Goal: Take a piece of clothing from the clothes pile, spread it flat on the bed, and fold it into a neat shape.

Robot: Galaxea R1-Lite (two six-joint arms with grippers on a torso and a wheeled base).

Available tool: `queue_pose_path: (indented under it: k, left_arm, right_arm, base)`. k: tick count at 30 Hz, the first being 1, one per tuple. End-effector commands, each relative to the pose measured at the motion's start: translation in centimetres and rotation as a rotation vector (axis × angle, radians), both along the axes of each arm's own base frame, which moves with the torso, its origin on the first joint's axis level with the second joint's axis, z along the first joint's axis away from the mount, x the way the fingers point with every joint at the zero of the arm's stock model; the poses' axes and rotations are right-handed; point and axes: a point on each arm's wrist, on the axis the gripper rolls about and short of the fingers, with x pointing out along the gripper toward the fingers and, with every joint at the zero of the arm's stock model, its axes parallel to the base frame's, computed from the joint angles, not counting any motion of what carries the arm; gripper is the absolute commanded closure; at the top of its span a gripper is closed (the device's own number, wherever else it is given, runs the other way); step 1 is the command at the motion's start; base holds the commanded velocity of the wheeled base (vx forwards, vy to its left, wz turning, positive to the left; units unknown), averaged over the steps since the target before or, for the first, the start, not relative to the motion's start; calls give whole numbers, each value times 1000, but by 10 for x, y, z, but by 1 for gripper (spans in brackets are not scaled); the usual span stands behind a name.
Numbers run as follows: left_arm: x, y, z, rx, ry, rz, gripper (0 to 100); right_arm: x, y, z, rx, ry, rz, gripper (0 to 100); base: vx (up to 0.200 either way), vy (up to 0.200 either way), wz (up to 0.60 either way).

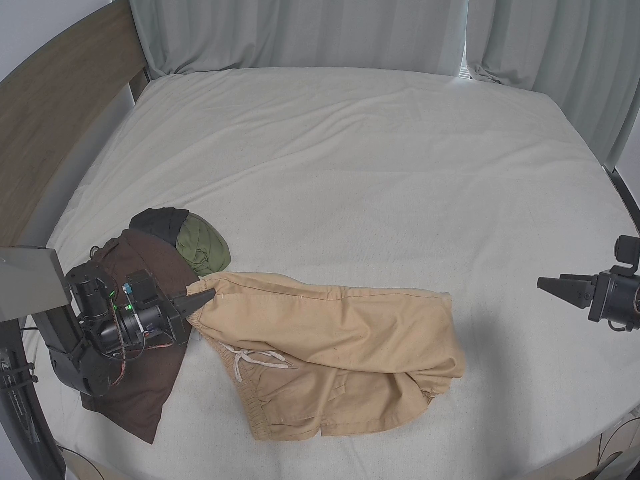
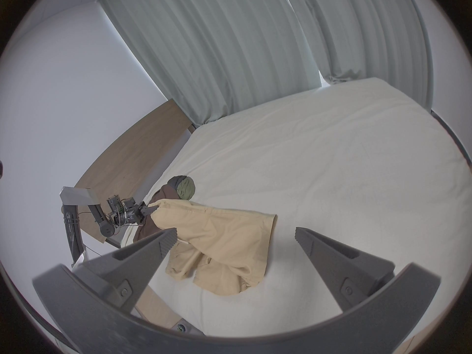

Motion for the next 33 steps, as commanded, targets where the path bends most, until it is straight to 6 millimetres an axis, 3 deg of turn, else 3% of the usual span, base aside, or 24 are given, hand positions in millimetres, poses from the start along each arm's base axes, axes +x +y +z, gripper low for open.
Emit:
queue_pose_path:
  k: [1,18,33]
  left_arm:
    - [1,0,-1,0,1,0,100]
    - [0,0,-1,0,2,0,100]
    - [0,0,-1,0,4,-1,100]
  right_arm:
    - [11,0,-11,5,61,11,0]
    - [58,6,-43,137,169,63,0]
    - [98,17,-92,205,192,77,0]
  base:
    - [0,0,0]
    - [0,0,0]
    - [0,0,0]
